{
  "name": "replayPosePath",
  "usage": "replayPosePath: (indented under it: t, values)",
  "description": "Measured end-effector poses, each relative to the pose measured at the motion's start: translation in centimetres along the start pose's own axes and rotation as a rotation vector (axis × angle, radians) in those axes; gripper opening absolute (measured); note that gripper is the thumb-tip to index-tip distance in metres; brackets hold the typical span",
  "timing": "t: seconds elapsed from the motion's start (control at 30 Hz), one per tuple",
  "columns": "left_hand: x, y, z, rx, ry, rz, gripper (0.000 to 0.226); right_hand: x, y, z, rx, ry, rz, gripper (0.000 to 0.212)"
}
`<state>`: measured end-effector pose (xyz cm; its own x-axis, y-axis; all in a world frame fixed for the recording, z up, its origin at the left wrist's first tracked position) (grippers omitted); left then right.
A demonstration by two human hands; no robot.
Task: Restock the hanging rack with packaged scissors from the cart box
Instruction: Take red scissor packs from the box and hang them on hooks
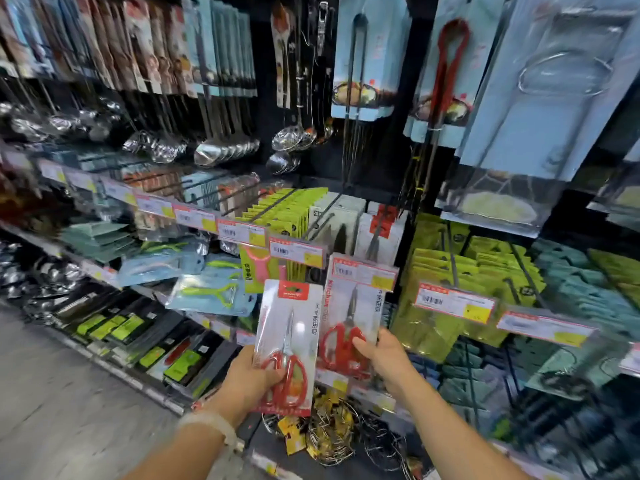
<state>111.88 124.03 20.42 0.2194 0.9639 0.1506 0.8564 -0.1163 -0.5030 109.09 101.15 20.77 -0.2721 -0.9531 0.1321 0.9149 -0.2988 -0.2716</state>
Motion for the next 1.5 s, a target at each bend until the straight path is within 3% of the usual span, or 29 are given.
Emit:
replayPosePath:
  t: [0.13, 0.63, 0.73, 0.83, 0.9, 0.97, 1.1, 1.2, 1.5]
  values:
    - [0.0, 1.2, 0.0, 0.014, 0.039, 0.039, 0.032, 0.2, 0.0, 0.0, 0.009, 0.033, -0.015, 0.017]
    - [0.2, 3.0, 0.1, 0.036, 0.064, 0.106, 0.027, -0.2, 1.1, 0.1, 0.026, 0.163, -0.122, 0.020]
    - [0.3, 3.4, 0.1, 0.033, 0.066, 0.115, 0.028, 0.2, 1.8, 1.0, 0.010, 0.086, -0.215, 0.054]
    - [0.1, 3.6, 0.1, 0.042, 0.076, 0.133, 0.028, 1.0, 2.3, 0.8, -0.091, -0.109, -0.289, 0.066]
    - [-0.2, 3.7, 0.2, 0.047, 0.081, 0.151, 0.032, 1.0, 2.2, 0.2, -0.170, -0.257, -0.249, 0.074]
    - [-0.8, 3.8, 0.4, 0.044, 0.080, 0.161, 0.035, 0.2, 1.4, 0.0, -0.153, -0.286, -0.134, 0.067]
    - [-2.9, 3.6, 0.2, 0.024, 0.092, 0.232, 0.035, -2.9, -0.2, -0.7, -0.087, -0.154, 0.179, 0.033]
    - [-4.1, 3.5, -0.1, -0.037, 0.145, 0.251, 0.033, -3.5, -0.5, -1.1, 0.014, -0.164, 0.077, 0.016]
    - [-7.1, 3.7, -4.1, -0.283, 0.274, 0.214, 0.020, 0.3, 0.3, 1.3, 0.234, -0.214, -0.105, 0.018]
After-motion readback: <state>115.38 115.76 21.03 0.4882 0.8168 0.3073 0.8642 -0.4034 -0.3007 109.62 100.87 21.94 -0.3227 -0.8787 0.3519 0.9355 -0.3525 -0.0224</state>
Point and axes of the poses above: each hand's wrist, its own y-axis towards the middle knuckle, its own x-axis out of the back of the hand, z = x × y, the point moved 3 cm from there along y, towards the middle knuckle, and after that the axes turned 4 degrees about x, right-handed, at the moved point
